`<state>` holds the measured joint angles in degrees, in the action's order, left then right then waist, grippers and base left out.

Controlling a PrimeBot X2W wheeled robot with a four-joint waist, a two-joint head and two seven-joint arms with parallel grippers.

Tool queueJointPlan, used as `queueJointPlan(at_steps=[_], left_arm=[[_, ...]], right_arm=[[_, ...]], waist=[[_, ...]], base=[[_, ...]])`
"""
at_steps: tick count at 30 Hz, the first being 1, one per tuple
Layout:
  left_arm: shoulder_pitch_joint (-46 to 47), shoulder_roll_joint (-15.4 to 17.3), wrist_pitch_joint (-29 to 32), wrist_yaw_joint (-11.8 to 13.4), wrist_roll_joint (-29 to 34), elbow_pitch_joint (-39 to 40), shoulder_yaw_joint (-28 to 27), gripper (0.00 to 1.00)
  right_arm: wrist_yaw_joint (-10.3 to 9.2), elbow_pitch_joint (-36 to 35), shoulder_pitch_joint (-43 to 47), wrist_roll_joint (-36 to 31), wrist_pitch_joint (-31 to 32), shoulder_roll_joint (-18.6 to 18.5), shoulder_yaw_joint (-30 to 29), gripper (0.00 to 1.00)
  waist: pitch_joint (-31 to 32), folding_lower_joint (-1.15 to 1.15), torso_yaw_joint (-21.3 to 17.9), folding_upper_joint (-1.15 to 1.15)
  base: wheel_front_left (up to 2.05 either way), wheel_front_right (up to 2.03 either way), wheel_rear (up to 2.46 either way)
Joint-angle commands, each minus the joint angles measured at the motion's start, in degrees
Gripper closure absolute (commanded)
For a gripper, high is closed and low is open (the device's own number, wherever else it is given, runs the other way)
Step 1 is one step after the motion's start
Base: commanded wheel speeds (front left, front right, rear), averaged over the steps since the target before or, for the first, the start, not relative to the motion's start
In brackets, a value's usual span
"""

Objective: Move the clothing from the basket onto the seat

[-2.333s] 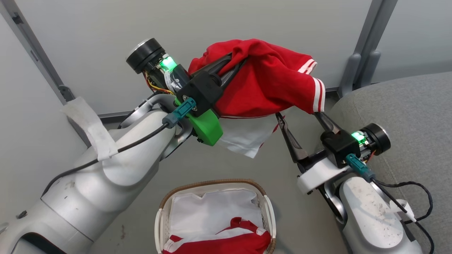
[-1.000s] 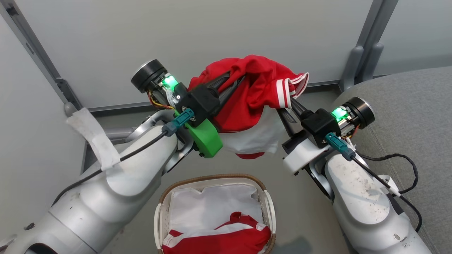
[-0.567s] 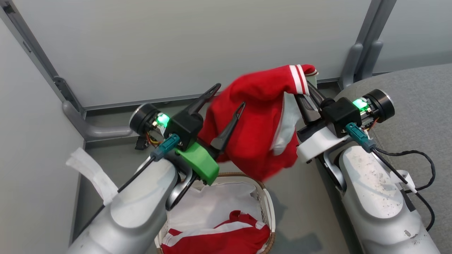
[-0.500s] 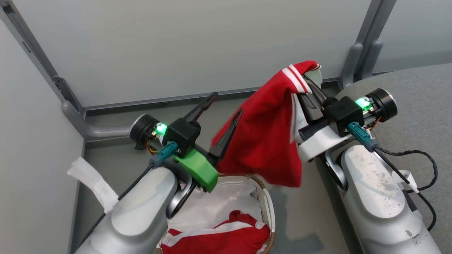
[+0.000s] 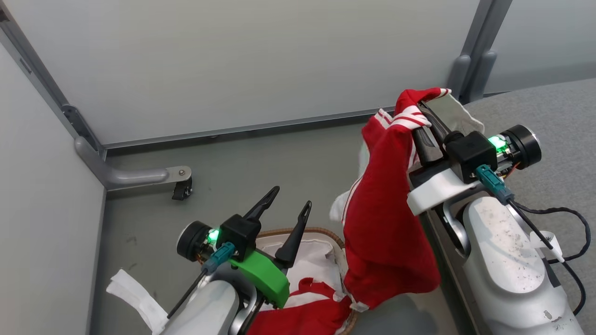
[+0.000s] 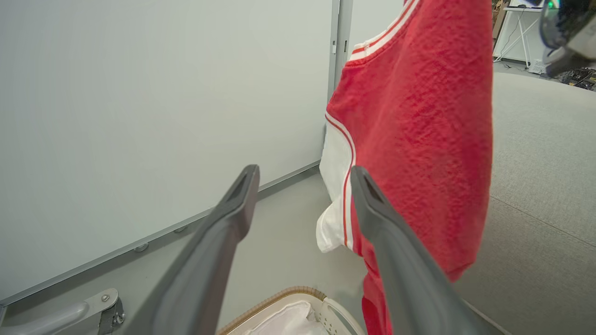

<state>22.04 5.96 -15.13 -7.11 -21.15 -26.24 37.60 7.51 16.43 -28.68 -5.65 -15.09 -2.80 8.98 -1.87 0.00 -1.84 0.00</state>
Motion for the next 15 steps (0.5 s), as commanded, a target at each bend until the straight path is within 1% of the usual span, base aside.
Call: queueJointPlan(at_steps=[1,4,8,12,15], left_arm=[[-1.4,-0.3,0.0,-0.3,0.4,0.2,-0.7,0.0],[-2.7,-0.9,0.0,-0.3,1.2,0.5,-1.5,0.0],[-4.0,-1.5,0.0,-0.4,2.1,1.2,-1.8,0.0],[-4.7,-2.0,0.0,-0.5,2.3,2.1,-1.3,0.0],[-4.6,-2.2,0.0,-0.5,2.5,2.8,-1.4,0.0]], right_arm=[[-0.04,-0.3,0.9,-0.2,-0.1,-0.2,-0.3,1.0],[-0.04,-0.4,1.1,-0.1,-0.1,-0.2,-0.5,1.0],[-0.04,-0.6,1.0,-0.3,-0.1,-0.2,-0.8,1.0],[-0.05,-0.9,0.3,-1.0,-0.1,-0.2,-1.1,1.0],[-0.06,-1.1,-0.5,-1.7,-0.1,-0.4,-1.2,1.0]], waist=[[0.0,0.0,-0.2,0.0],[0.1,0.0,-0.9,0.0],[0.0,0.0,-2.8,0.0],[-0.4,0.0,-6.2,0.0],[-1.2,0.0,-9.8,0.0]], base=[[0.0,0.0,0.0],[0.0,0.0,0.0],[0.0,0.0,0.0],[0.0,0.0,0.0],[0.0,0.0,0.0]])
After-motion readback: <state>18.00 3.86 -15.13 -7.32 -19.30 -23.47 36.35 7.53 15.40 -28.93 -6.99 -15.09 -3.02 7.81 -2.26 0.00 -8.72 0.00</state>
